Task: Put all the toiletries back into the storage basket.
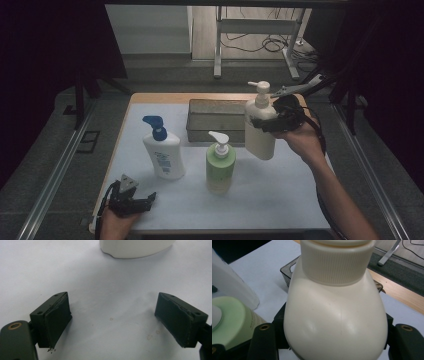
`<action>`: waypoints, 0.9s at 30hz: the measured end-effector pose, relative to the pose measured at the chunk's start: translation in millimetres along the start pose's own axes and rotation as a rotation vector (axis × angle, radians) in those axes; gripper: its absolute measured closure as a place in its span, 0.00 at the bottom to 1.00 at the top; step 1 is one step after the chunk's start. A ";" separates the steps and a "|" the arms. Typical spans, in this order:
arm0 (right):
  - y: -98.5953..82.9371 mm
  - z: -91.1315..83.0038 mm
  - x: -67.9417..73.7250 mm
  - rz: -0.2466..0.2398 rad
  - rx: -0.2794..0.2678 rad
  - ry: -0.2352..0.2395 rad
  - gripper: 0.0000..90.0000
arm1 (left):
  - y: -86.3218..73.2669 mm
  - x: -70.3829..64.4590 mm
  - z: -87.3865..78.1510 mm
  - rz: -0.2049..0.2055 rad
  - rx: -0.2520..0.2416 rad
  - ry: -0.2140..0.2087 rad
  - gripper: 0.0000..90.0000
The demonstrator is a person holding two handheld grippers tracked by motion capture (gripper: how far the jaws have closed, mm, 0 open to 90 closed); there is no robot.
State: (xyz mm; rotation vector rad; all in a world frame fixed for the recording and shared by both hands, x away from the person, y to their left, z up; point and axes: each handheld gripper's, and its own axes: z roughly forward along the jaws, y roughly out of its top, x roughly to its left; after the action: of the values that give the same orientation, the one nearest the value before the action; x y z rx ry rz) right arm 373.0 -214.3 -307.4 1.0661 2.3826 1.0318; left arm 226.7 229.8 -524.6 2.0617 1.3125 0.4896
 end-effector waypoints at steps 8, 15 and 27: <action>14.7 9.6 1.0 -0.004 -0.003 0.000 0.40 | -0.1 -0.1 0.2 -0.003 -0.002 -0.001 0.14; 26.8 18.7 2.9 -0.011 -0.005 0.002 0.40 | -0.1 0.0 0.2 -0.003 -0.002 -0.001 0.14; 46.8 34.0 7.3 -0.017 -0.027 0.004 0.40 | -0.1 0.1 0.1 0.000 -0.002 0.000 0.14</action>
State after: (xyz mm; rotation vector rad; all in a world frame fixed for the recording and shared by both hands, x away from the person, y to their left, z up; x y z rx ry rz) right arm 410.6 -171.0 -296.3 1.0335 2.3701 1.0576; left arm 226.8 230.0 -524.8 2.0599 1.3118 0.4899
